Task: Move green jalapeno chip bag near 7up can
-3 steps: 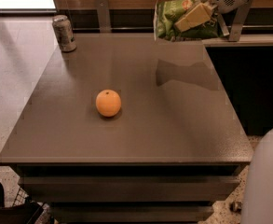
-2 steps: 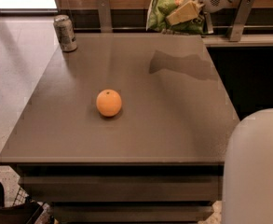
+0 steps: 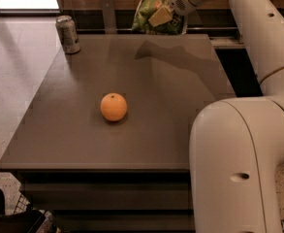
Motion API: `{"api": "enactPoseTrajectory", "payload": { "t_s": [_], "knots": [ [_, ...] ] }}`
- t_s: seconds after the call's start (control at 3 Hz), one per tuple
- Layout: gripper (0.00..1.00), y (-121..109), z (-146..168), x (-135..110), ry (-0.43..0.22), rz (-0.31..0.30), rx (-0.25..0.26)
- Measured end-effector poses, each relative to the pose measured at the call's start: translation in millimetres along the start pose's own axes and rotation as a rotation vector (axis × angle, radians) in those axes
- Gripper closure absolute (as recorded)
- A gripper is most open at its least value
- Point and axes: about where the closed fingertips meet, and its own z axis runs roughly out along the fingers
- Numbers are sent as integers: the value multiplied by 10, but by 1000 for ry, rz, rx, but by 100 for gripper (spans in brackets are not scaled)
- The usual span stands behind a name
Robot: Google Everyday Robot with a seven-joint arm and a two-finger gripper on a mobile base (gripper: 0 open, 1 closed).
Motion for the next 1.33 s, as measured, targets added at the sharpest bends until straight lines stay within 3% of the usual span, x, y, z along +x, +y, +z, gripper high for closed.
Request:
{"api": "enactPoseTrajectory", "payload": {
  "t_s": [0.33,0.67,1.33],
  "knots": [
    [100,175,489,2,45,-16,-23],
    [100,573,951,-147,40,-64,-103],
    [100,1037,1259,-404,17,-150,-202]
  ]
}}
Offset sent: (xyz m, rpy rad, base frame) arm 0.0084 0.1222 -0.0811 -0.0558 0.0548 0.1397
